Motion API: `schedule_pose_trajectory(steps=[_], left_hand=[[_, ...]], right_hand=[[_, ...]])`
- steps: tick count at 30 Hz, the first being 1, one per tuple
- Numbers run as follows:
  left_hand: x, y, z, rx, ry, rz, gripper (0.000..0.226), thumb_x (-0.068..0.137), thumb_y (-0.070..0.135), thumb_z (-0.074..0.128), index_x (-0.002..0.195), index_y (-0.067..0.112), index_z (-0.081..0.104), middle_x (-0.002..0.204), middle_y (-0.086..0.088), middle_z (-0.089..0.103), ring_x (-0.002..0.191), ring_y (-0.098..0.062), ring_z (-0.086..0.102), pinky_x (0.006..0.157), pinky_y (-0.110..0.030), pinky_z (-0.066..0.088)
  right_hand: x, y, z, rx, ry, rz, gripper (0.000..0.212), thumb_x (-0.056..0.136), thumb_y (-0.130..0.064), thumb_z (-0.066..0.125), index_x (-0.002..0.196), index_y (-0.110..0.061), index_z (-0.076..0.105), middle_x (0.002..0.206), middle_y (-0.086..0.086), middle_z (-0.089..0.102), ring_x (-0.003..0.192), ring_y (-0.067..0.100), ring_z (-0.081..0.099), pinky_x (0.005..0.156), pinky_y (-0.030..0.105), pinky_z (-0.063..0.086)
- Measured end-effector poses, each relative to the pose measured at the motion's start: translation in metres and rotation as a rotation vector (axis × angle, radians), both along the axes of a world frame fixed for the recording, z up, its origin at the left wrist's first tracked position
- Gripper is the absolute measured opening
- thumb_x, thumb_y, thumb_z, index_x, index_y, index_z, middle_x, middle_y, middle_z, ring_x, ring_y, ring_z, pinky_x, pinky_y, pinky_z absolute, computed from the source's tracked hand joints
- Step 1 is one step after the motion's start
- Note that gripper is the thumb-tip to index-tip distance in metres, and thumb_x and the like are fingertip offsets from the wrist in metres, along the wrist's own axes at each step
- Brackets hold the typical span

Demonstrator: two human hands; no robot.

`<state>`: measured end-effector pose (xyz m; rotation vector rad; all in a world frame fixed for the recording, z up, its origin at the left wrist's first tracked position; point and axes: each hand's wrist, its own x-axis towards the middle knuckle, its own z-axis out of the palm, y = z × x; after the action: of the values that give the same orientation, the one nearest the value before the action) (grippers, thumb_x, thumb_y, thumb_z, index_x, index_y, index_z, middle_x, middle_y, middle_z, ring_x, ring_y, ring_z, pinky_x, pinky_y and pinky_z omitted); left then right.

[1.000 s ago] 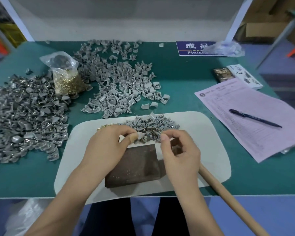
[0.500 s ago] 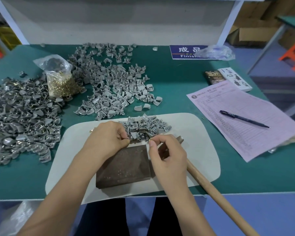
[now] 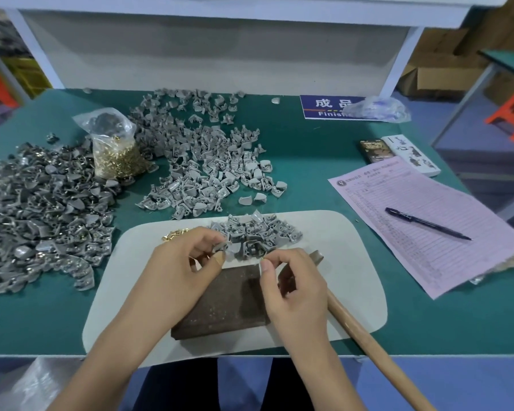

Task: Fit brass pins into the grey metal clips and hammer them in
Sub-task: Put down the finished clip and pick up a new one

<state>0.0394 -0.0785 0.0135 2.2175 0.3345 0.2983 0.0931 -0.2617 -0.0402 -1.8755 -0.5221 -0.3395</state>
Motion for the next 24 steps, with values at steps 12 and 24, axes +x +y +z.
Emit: schedule_pose_trajectory(steps=[12, 24], left_hand=[[-0.040, -0.010, -0.011, -0.210, -0.017, -0.025, 0.029, 0.092, 0.028, 0.067, 0.117, 0.041, 0.063, 0.096, 0.012, 0.071, 0.093, -0.011, 0.067, 0.080, -0.023, 0.051], [-0.042, -0.014, -0.010, -0.193, -0.012, -0.044, 0.030, 0.089, 0.021, 0.072, 0.106, 0.046, 0.069, 0.092, 0.019, 0.070, 0.080, -0.004, 0.065, 0.071, -0.006, 0.044]], right_hand=[[-0.009, 0.007, 0.019, -0.180, -0.060, 0.082, 0.024, 0.103, -0.035, 0.052, 0.080, -0.027, 0.052, 0.075, -0.010, 0.048, 0.068, 0.012, 0.050, 0.059, 0.038, 0.043], [-0.003, 0.001, 0.021, -0.115, 0.074, 0.158, 0.008, 0.097, -0.034, 0.065, 0.089, -0.032, 0.064, 0.088, -0.012, 0.066, 0.069, 0.015, 0.059, 0.063, 0.023, 0.044]])
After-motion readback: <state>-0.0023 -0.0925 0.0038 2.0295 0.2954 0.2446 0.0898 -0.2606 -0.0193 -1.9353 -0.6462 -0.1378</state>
